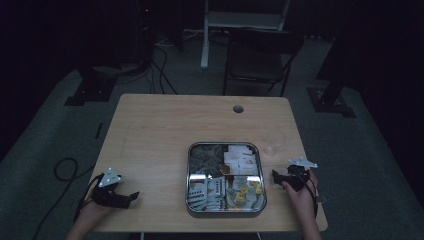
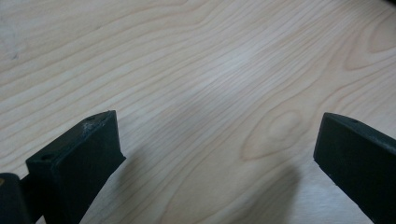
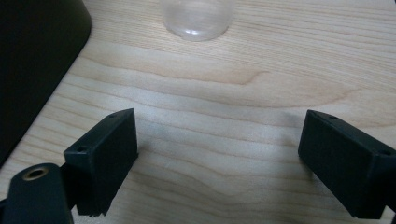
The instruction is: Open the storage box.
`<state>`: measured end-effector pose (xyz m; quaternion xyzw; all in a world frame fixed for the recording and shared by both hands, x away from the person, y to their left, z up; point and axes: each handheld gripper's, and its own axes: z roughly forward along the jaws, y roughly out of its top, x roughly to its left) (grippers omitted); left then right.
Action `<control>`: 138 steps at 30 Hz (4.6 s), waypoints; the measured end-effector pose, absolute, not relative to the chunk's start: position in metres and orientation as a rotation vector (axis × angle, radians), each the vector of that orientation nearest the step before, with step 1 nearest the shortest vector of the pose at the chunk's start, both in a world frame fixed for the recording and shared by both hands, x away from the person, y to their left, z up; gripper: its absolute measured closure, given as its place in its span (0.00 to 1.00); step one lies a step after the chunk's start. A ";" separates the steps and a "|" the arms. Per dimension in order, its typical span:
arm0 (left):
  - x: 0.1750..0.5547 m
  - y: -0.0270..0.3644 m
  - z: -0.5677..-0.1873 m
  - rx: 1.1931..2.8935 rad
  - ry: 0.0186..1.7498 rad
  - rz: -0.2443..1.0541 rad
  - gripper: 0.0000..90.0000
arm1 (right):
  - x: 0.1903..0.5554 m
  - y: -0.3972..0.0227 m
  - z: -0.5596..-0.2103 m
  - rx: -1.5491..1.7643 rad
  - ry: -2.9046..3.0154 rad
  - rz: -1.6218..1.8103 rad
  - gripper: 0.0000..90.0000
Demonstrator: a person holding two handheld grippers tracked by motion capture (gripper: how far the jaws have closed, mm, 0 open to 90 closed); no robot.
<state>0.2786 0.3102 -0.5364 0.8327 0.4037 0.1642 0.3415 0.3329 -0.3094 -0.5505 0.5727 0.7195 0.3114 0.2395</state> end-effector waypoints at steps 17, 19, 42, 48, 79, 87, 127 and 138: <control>0.282 0.279 -0.520 2.216 0.958 0.415 0.01 | 0.333 -0.309 -0.551 1.567 1.970 0.853 0.13; 0.284 0.272 -0.518 2.214 0.924 0.394 0.01 | 0.333 -0.309 -0.551 1.567 1.970 0.852 0.13; 0.297 0.203 -0.499 2.220 0.695 0.281 0.04 | 0.333 -0.309 -0.551 1.567 1.970 0.853 0.13; 0.300 0.190 -0.491 2.215 0.646 0.272 0.04 | 0.333 -0.310 -0.551 1.566 1.970 0.853 0.13; 0.313 0.119 -0.473 2.198 0.441 0.236 0.04 | 0.333 -0.310 -0.551 1.567 1.970 0.853 0.13; 0.315 0.100 -0.474 2.188 0.415 0.212 0.04 | 0.333 -0.310 -0.551 1.567 1.970 0.853 0.13; 0.336 0.043 -0.474 2.233 0.453 0.242 0.18 | 0.333 -0.310 -0.551 1.567 1.969 0.854 0.13; 0.343 0.033 -0.473 2.273 0.421 0.199 0.43 | 0.333 -0.310 -0.551 1.567 1.969 0.854 0.13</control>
